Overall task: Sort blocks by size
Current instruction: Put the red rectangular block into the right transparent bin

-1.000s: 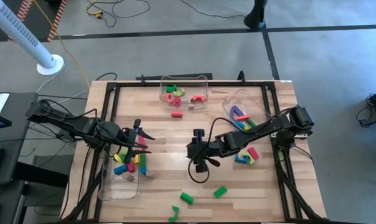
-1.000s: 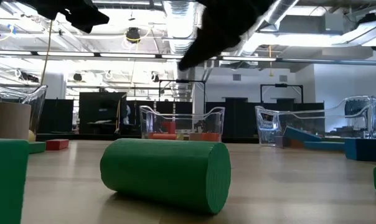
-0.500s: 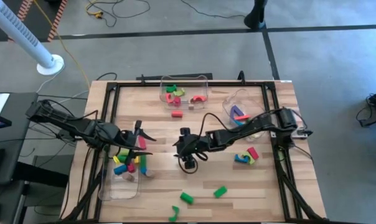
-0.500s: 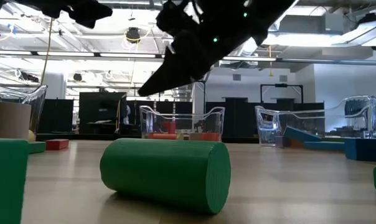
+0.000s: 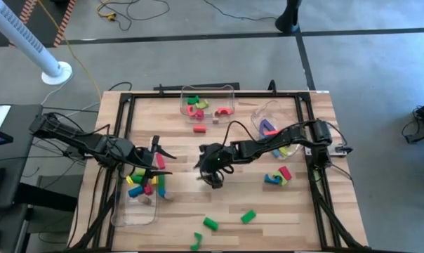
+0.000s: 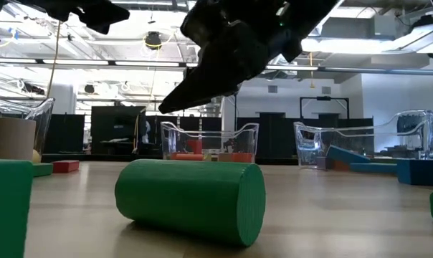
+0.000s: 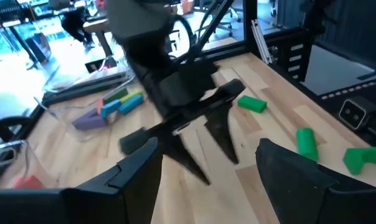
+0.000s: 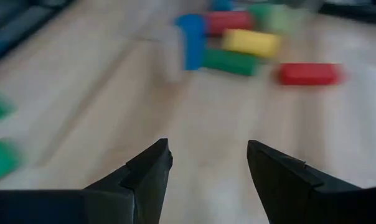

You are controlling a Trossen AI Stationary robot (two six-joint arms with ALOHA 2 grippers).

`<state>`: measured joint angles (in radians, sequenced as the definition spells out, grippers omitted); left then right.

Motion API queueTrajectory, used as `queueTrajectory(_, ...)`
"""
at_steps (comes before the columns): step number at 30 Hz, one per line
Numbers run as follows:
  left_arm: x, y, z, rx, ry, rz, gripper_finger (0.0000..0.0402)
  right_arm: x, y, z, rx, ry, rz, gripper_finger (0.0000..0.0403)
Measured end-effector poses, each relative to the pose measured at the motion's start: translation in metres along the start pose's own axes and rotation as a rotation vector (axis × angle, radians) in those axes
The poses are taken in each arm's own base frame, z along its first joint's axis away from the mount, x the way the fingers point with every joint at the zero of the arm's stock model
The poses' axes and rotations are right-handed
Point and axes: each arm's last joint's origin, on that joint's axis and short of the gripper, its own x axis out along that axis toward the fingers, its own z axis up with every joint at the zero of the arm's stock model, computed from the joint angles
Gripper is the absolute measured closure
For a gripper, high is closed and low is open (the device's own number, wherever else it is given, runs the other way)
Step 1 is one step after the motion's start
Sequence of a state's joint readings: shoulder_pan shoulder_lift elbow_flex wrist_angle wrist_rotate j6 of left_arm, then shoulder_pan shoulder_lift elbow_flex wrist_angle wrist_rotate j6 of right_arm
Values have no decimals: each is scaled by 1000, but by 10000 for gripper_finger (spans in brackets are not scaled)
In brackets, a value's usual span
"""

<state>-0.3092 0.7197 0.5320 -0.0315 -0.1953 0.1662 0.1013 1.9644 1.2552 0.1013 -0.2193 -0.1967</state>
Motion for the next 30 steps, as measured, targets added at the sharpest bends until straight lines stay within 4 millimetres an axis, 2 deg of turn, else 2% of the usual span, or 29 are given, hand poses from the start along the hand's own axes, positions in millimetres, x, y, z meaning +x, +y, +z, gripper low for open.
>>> queueTrajectory(4,0,0,0,-54,4,-1,153,3,14,4,-75,-19,35,159)
queueTrajectory(7,2,-1,-1,-78,12,-1,153,5,14,9,-102,-79,-7,159)
queueTrajectory(13,8,-2,-4,-103,43,15,153,21,-11,2,-102,-213,-104,159)
queueTrajectory(18,13,-2,-4,-105,33,42,153,45,-37,-4,-52,-227,-131,159)
queueTrajectory(23,11,1,0,-60,10,123,153,70,-52,-6,-31,-226,-142,159)
queueTrajectory(26,10,2,3,-35,-16,133,153,81,-59,0,-29,-256,-149,159)
queueTrajectory(30,10,2,7,-1,-52,142,153,97,-69,-2,-6,-264,-156,159)
